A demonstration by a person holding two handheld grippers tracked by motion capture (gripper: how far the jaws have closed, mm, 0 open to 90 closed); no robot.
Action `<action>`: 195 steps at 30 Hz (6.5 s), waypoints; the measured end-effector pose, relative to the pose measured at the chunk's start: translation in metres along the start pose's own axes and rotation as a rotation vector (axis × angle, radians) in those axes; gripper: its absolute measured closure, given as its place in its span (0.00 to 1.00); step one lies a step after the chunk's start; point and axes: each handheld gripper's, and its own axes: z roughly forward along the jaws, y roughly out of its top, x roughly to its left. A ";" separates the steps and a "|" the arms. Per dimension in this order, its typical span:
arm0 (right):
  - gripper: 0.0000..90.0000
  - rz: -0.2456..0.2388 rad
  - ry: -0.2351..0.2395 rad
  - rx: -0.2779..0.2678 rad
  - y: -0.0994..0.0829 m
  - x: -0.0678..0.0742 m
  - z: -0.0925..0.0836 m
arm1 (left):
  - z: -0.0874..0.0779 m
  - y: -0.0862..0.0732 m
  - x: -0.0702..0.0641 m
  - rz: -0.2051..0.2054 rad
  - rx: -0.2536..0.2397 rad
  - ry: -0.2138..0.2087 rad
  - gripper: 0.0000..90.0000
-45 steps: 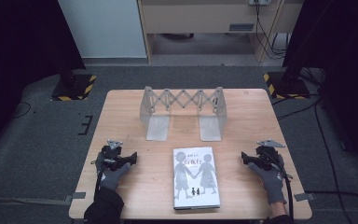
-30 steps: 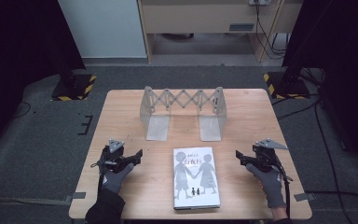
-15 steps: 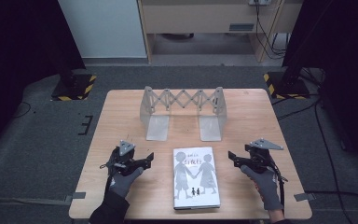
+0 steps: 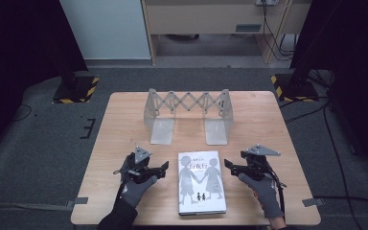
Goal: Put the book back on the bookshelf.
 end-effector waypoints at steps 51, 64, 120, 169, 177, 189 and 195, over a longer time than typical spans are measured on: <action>0.25 0.026 0.215 -0.035 -0.011 0.042 0.031 | 0.020 -0.014 -0.040 0.112 0.017 -0.105 0.05; 0.28 0.047 0.256 -0.034 -0.009 0.053 0.042 | 0.019 -0.014 -0.040 0.106 0.017 -0.100 0.04; 0.87 0.125 0.457 -0.195 0.007 0.059 0.006 | 0.018 -0.010 -0.039 -0.093 -0.061 -0.431 0.00; 0.33 0.083 0.289 0.031 -0.007 0.031 0.035 | 0.028 -0.015 -0.030 -0.246 0.018 -0.525 0.26; 0.37 0.091 0.289 -0.017 -0.004 0.033 0.028 | 0.022 -0.007 -0.031 -0.210 -0.016 -0.529 0.28; 0.51 0.088 0.354 -0.072 0.002 0.038 0.024 | 0.029 -0.004 -0.037 -0.215 -0.032 -0.594 0.27; 0.49 0.080 0.323 -0.104 0.002 0.032 0.021 | 0.026 -0.001 -0.037 -0.225 -0.030 -0.590 0.33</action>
